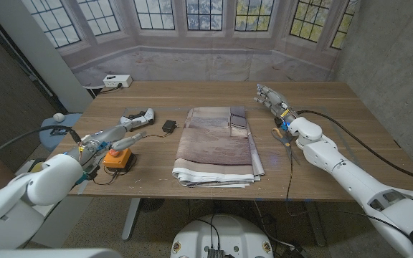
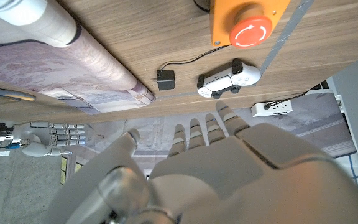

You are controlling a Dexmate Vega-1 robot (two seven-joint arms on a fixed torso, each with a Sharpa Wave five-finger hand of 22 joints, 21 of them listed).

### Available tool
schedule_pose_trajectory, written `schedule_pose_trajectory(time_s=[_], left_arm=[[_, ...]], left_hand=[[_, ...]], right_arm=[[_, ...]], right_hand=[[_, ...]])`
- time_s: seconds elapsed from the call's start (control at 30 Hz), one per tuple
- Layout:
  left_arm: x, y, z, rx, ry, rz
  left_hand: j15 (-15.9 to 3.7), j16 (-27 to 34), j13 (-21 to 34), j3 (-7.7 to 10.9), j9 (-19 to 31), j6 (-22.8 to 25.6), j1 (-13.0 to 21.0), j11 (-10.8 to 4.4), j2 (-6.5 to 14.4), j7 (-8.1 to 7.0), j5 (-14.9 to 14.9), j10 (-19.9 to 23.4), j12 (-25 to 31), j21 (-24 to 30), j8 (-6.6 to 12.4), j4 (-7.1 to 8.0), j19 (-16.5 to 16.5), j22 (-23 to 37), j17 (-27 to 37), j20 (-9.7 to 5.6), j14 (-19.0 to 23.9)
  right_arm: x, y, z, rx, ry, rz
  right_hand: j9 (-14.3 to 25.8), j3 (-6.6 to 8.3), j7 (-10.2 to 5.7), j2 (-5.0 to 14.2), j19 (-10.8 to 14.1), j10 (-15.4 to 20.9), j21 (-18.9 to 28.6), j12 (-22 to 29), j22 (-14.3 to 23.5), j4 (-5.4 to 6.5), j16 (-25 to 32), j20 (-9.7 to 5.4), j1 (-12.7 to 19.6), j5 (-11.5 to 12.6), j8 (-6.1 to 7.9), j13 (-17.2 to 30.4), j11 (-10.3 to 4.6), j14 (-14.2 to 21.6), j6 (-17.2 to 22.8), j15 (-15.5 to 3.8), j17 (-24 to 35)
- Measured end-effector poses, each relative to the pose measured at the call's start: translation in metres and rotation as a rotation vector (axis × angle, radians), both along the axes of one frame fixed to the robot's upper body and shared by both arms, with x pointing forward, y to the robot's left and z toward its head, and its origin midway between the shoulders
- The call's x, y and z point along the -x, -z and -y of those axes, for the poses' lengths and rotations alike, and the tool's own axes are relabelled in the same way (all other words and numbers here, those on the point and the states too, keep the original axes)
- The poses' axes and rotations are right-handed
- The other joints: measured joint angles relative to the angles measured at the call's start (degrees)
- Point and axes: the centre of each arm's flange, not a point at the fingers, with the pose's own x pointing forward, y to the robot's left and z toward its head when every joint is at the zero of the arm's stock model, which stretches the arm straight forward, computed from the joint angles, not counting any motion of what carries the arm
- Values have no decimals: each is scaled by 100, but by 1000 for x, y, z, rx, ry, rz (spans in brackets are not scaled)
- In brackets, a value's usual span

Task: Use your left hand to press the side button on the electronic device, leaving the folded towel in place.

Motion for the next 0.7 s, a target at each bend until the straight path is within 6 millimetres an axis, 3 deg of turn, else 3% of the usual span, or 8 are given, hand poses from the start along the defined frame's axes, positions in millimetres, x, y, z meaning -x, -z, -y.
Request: schedule_pose_trajectory(time_s=[0.7], left_arm=[[17,0,-16,-87,-86,-45]], left_hand=[[-31,1,0,5,0,1,-97,-73,-8,-42,0,30,1,0,0,58,0,-1,16,0,32]], right_arm=[[-10,0,-14,-8,-12,-6]], right_hand=[[0,1,20,23,0,-56,0,0,0,-33,0,0,23,0,0,0,6,-31,-20,30,0]])
